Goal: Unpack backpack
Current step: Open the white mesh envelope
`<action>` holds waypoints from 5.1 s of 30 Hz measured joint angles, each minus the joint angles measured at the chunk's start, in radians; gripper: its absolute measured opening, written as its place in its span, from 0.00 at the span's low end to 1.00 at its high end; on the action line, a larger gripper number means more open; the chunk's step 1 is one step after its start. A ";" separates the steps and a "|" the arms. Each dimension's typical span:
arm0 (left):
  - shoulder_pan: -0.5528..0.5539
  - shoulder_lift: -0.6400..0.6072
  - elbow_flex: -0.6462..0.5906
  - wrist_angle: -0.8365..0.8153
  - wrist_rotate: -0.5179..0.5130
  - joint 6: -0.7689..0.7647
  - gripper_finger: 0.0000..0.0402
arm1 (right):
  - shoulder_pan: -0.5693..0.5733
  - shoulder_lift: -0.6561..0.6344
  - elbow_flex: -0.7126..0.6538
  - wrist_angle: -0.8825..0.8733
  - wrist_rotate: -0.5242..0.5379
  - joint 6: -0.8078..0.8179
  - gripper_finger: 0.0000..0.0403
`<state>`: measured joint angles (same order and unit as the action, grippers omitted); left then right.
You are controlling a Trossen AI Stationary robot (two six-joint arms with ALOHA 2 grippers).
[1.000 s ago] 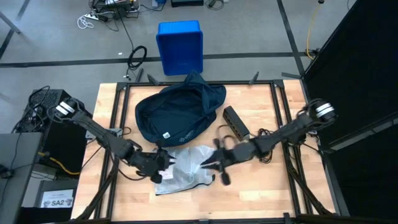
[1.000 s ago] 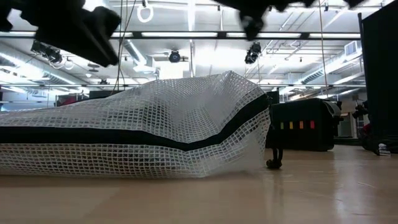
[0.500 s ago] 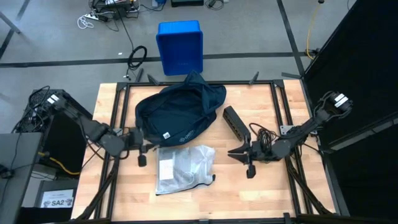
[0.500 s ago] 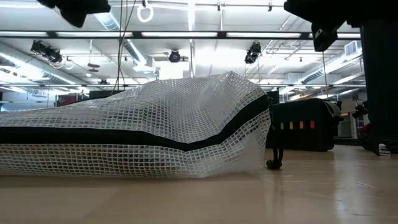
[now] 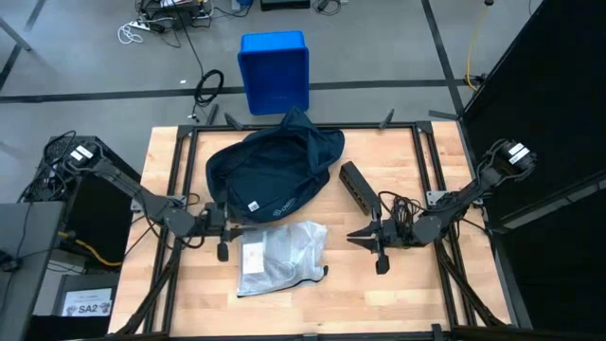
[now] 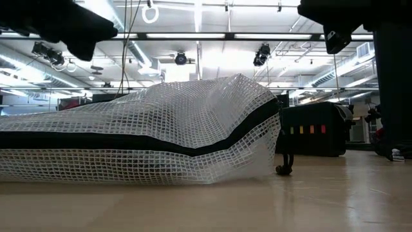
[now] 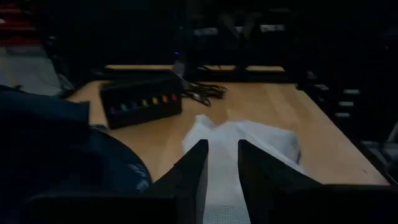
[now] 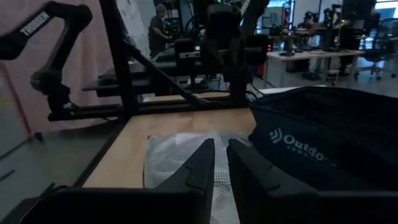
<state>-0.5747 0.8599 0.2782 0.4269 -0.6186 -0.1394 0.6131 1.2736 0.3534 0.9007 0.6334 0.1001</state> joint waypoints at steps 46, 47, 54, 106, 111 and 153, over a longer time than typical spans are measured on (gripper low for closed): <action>0.006 1.101 0.764 0.159 -0.053 0.167 0.70 | 0.040 0.001 0.001 -0.402 -0.241 0.308 0.00; 0.006 1.102 0.764 0.160 -0.055 0.160 0.70 | 0.044 0.001 0.001 -0.401 -0.240 0.309 0.00; -0.004 1.103 0.839 -0.002 -0.069 0.160 0.70 | 0.052 0.003 0.001 -0.404 -0.240 0.309 0.00; 0.032 1.116 0.888 -0.191 0.126 0.128 0.70 | -0.076 0.538 0.398 -0.300 -0.507 0.192 0.01; 0.017 1.116 0.888 -0.191 0.126 0.127 0.70 | -0.086 0.538 0.398 -0.298 -0.493 0.184 0.00; 0.049 1.130 0.888 -0.277 0.067 0.082 0.70 | -0.091 0.538 0.397 -0.278 -0.371 0.240 0.01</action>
<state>-0.5255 1.9903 1.1660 0.1497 -0.5518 -0.0578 0.5225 1.8114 0.7509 0.6229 0.2626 0.3398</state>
